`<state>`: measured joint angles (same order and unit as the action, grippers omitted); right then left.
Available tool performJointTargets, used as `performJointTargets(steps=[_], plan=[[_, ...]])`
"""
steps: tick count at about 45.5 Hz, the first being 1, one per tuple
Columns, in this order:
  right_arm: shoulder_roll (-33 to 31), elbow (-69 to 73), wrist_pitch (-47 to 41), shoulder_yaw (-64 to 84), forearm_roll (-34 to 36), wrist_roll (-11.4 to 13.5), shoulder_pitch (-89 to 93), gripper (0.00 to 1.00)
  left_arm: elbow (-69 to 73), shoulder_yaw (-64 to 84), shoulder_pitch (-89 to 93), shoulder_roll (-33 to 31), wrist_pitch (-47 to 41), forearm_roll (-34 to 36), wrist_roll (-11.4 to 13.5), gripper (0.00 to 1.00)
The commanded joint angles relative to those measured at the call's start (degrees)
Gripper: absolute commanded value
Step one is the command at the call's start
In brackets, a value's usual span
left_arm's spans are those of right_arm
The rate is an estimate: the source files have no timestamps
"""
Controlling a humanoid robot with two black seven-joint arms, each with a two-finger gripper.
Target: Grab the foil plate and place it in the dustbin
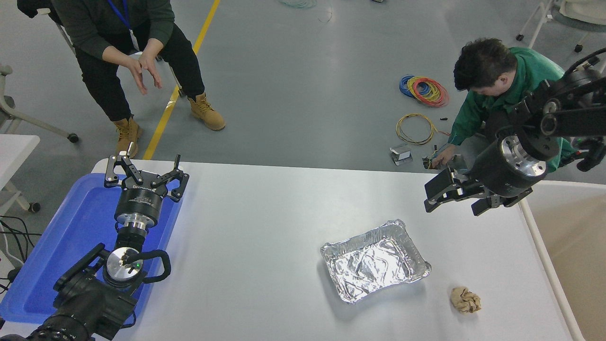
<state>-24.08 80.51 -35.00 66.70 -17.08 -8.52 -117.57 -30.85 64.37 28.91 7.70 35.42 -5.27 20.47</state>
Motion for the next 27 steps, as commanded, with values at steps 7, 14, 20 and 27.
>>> performJointTargets(steps=[7, 14, 20, 27], plan=[[0.3, 0.0, 0.0, -0.1, 0.0, 0.0, 0.1, 1.0, 0.0, 0.0, 0.0, -0.1, 0.0, 0.0, 0.0, 1.0], [0.3, 0.0, 0.0, 0.0, -0.7, 0.0, 0.1, 1.0, 0.0, 0.0, 0.0, 0.0, 0.0, 0.0, 0.0, 1.0], [0.4, 0.0, 0.0, 0.1, -0.7, 0.0, 0.2, 1.0, 0.0, 0.0, 0.0, 0.0, 0.0, 0.0, 0.0, 1.0], [1.3, 0.0, 0.0, 0.1, -0.7, 0.0, 0.2, 1.0, 0.0, 0.0, 0.0, 0.0, 0.0, 0.0, 0.0, 1.0]])
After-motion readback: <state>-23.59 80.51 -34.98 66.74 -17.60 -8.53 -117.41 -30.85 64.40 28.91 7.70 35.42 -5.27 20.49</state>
